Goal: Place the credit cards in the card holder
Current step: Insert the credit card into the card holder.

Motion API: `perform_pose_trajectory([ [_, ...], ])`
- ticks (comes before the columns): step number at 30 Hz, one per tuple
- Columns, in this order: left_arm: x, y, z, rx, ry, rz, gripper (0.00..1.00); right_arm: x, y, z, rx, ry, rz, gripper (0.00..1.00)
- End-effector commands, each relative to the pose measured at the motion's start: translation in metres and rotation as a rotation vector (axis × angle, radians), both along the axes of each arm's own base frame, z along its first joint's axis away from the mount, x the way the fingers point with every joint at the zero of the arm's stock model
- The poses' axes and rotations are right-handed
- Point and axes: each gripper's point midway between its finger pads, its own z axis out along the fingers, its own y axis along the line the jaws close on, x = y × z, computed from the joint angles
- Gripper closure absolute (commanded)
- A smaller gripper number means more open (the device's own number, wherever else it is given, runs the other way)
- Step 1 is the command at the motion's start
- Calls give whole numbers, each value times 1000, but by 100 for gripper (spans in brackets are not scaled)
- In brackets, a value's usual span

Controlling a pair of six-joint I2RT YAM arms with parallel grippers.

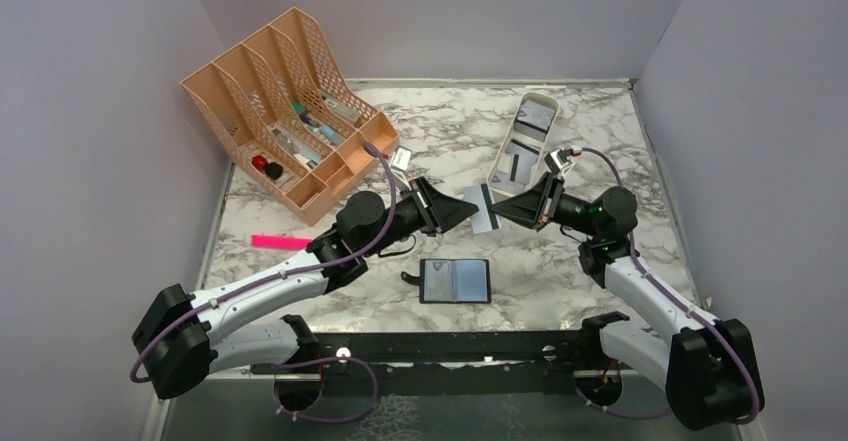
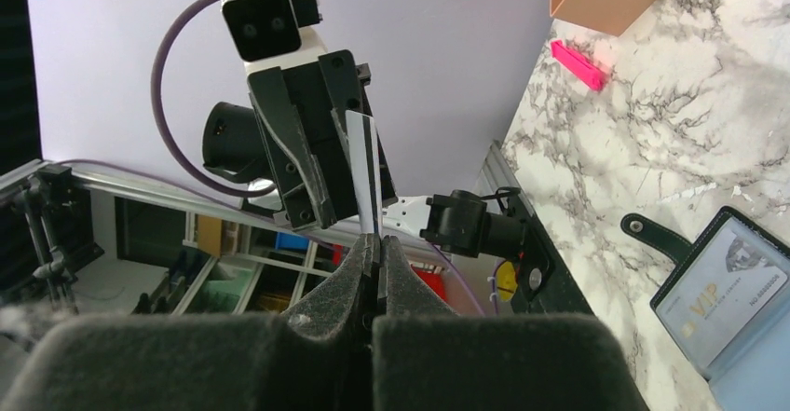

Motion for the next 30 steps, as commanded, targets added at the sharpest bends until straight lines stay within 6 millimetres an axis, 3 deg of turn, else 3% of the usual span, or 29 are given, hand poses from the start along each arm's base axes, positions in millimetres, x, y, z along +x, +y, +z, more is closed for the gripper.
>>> perform_pose_trajectory([
  [1,-10,-3,24,-73,-56,-53,80,-8,2,-8,5,7,49,98],
  [5,-10,-2,20,-62,-63,-49,100,-7,2,-15,-11,13,45,96],
  [6,-10,-2,19,-57,-63,-48,100,-7,3,-18,-26,7,44,94],
  [11,-8,0,4,-17,-49,-35,100,-3,1,-42,-122,26,15,63],
  [15,-2,5,-24,127,-10,1,100,-2,-4,-64,-236,-1,-21,48],
  [24,-1,37,-113,458,125,76,100,-6,-33,-130,-543,25,-152,48],
  [30,-18,35,-158,445,223,16,100,-6,-56,-174,-729,101,-209,51],
])
